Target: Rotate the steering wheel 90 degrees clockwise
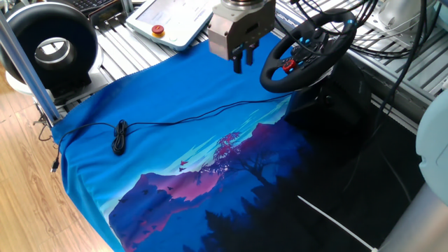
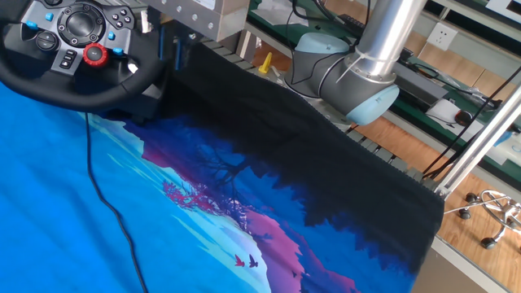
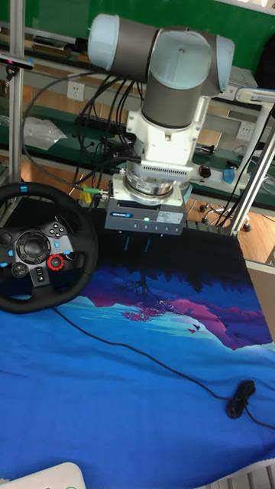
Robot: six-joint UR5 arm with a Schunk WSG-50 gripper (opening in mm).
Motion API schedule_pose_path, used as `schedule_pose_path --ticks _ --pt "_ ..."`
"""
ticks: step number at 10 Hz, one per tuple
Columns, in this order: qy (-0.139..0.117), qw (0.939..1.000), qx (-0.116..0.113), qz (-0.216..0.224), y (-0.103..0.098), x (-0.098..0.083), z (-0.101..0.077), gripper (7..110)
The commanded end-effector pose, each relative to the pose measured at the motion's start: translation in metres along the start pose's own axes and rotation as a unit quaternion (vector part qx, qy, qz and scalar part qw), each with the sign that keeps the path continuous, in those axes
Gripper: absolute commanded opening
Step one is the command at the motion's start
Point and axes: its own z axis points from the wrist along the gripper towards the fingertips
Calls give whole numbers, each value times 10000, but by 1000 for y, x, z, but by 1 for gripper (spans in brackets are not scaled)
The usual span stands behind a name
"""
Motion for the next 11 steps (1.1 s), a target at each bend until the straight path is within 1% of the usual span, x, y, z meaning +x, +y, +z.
schedule_pose_path --ticks 1,2,3,4,5,6,7,8,9,10,11 --pt "254 9985 51 -484 -8 15 -1 44" --pt "176 9980 39 -612 -8 12 3 44" --pt "-36 9967 -137 -794 0 5 6 66" --pt "-21 9949 -62 -1011 -10 10 4 66" --pt "210 9900 59 -1390 -25 27 1 66" --pt "308 9864 215 -1598 -40 35 0 66" --pt "465 9830 51 -1778 -38 48 2 66" --pt "482 9799 -8 -1937 -38 55 5 66" --pt "672 9776 -145 -1990 -35 74 4 66" --pt "984 9738 -179 -2043 -40 97 3 66" --pt "1685 9606 65 -2209 -69 136 -4 66"
